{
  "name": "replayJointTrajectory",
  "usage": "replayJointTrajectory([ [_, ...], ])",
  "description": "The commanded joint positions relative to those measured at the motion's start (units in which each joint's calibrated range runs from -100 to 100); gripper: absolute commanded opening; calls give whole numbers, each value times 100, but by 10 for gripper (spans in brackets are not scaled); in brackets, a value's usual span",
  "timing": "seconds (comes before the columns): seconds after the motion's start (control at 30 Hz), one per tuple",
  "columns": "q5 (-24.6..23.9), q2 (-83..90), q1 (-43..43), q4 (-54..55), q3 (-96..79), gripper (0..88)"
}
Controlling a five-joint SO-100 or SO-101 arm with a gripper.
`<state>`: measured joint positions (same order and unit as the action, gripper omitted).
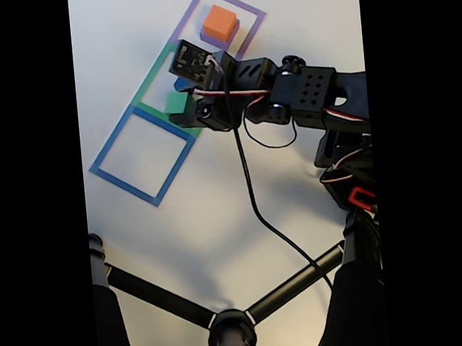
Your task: Tower of hanoi
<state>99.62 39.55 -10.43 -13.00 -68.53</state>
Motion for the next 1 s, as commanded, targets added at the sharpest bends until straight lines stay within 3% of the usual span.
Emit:
replayJointTrajectory([
  [0.0, 38, -157, -295, 1547, -485, 59],
  [0.53, 38, -2850, -1019, 5108, -866, 59],
  [0.97, 38, -5181, -1316, 6411, 270, 59],
])
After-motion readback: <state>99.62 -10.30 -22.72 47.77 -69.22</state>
